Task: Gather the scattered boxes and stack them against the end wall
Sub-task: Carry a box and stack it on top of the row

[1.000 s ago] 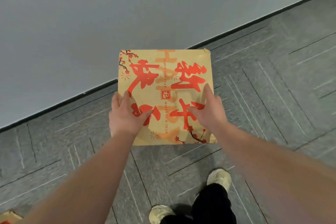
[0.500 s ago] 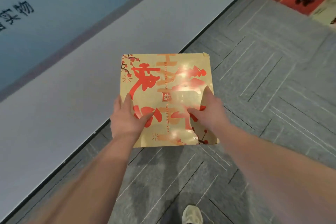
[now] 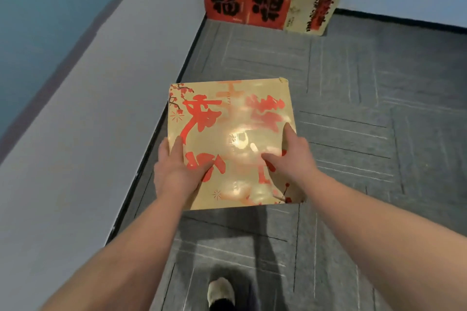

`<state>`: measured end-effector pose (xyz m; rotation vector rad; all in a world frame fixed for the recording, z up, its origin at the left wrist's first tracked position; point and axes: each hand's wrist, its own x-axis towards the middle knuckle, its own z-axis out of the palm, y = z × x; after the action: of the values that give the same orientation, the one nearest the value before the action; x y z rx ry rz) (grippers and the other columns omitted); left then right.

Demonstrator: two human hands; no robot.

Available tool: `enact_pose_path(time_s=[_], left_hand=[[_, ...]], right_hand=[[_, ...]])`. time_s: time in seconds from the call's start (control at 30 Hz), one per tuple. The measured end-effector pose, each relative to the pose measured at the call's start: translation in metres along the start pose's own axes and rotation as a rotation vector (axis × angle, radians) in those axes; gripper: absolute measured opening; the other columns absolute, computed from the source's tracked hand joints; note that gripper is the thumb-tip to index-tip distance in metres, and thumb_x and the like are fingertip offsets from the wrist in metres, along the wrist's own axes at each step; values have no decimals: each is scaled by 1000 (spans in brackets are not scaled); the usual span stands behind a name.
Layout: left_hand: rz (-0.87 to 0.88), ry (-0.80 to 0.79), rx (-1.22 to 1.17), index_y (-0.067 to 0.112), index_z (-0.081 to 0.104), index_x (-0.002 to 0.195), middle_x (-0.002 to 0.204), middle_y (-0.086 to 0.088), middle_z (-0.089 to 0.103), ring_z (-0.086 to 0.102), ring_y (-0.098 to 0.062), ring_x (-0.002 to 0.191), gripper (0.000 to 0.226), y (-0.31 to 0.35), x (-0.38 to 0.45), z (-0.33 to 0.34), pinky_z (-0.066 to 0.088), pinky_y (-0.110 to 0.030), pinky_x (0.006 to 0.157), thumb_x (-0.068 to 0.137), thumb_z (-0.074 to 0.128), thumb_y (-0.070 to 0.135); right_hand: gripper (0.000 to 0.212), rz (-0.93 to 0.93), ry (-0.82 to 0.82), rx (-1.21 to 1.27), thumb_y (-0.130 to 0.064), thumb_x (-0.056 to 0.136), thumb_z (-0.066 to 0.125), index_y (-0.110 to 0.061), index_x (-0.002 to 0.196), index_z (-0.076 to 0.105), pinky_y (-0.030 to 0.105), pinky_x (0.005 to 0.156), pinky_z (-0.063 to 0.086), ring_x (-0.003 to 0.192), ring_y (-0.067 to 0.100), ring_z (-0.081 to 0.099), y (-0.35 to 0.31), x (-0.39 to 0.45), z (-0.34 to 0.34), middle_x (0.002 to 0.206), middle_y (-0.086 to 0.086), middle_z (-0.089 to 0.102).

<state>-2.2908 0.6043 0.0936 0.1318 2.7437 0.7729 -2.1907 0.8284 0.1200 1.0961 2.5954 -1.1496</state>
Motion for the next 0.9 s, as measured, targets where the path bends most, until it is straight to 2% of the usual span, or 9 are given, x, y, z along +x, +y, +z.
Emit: enact_pose_path(time_s=[0.1,0.23,0.47,0.63,0.7,0.83,0.9], left_hand=[[120,-29,32,33,30,143,150,1,25,40,-26,129,96,51,49,6,46,-47,98,63,65,74],[242,-56,35,30,34,141,150,0,26,43,-27,128,93,121,104,13,46,-46,97,65,71,67],[390,-105,84,30,37,138,149,0,28,46,-28,126,86,248,186,45,47,-44,93,66,75,59],[424,-159,139,31,38,138,151,-2,26,44,-30,128,88,341,250,82,48,-47,95,65,73,63],[435,-183,160,30,40,136,151,-1,27,45,-31,127,85,381,276,98,48,-47,94,64,73,64],[518,-214,145,21,47,126,143,-4,34,49,-30,119,74,463,317,133,44,-37,85,67,76,55],[554,-236,139,20,46,129,142,-5,35,48,-30,120,77,501,336,152,43,-37,89,67,77,54]], right_hand=[[77,56,70,18,-36,78,75,-19,141,34,33,86,45,105,27,53,-1,41,-34,123,13,50],[94,141,154,57,-45,78,74,-23,151,19,43,98,47,119,32,49,-2,90,-75,136,13,44],[94,241,246,185,-42,82,71,-23,154,14,36,104,38,132,29,39,15,180,-154,143,12,34],[84,297,272,284,-45,77,73,-27,146,29,38,93,51,113,25,56,47,273,-201,125,7,49],[86,362,263,261,-43,79,73,-28,149,25,37,90,52,111,25,56,58,311,-224,128,6,46],[81,444,311,244,-44,80,72,-32,147,27,36,82,49,106,25,54,79,376,-276,129,7,41],[81,459,348,247,-46,80,71,-30,147,28,38,84,49,107,26,54,90,403,-300,129,9,42]])
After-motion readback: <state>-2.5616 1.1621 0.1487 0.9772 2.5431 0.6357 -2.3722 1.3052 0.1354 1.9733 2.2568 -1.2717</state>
